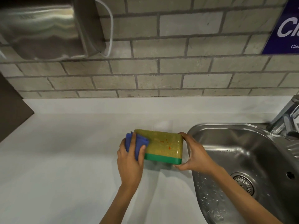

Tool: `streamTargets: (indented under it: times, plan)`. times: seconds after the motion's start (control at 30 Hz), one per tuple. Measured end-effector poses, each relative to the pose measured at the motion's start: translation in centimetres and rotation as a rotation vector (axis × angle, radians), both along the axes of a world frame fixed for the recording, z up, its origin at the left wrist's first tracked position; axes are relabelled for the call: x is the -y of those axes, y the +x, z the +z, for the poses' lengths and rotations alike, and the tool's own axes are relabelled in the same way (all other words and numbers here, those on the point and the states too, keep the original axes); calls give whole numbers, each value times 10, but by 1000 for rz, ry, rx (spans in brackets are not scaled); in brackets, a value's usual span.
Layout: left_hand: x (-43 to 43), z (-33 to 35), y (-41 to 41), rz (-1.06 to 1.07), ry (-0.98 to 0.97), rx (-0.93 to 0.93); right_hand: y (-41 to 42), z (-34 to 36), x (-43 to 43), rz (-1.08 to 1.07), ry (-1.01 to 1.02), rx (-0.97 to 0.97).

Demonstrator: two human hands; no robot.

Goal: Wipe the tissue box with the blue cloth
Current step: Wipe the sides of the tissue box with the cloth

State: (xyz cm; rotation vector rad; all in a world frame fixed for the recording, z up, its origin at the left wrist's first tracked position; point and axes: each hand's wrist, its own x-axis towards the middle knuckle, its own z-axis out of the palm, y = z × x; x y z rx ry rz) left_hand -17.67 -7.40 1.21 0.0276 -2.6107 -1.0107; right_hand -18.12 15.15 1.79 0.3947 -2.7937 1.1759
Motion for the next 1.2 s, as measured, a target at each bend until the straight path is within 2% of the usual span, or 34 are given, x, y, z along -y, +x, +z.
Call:
streamTargets:
  times: [0.07,0.2,0.27,0.37,0.47,0.53,0.6,0.67,0.83,0.93,1.07,1.2]
  plan:
    - [-9,9,-17,68,17,36,0,-1,1,-8,0,6]
    - [-32,21,-14,-20,-328,-62,0,-1,1,-30,2,7]
    - [-24,10,3,-111,-426,-115,-1,-2,0,-21,8,13]
    - [0,-2,9,-121,-332,-99,0,-1,0,-7,2,14]
    - [-12,13,-14,38,-176,-31,-1,-2,3,-27,-5,11]
    - [-29,21,-18,7,-276,-40,0,-3,4,-47,-2,9]
    - [-34,19,-9,-133,-425,-79,0,-3,2,-58,0,9]
    - [-20,8,2,-203,-490,-137,-1,-2,1,-44,2,13]
    - [-15,18,-7,-33,-176,-128,1,0,2,-32,-10,13]
    - [-41,29,-4,-148,-283,-127,2,1,3,-41,12,-2]
    - [-74,28,7,-193,-483,-36,2,2,3,-47,-26,-12]
    - [-50,11,16,-310,-568,-114,1,1,0,-30,-26,0]
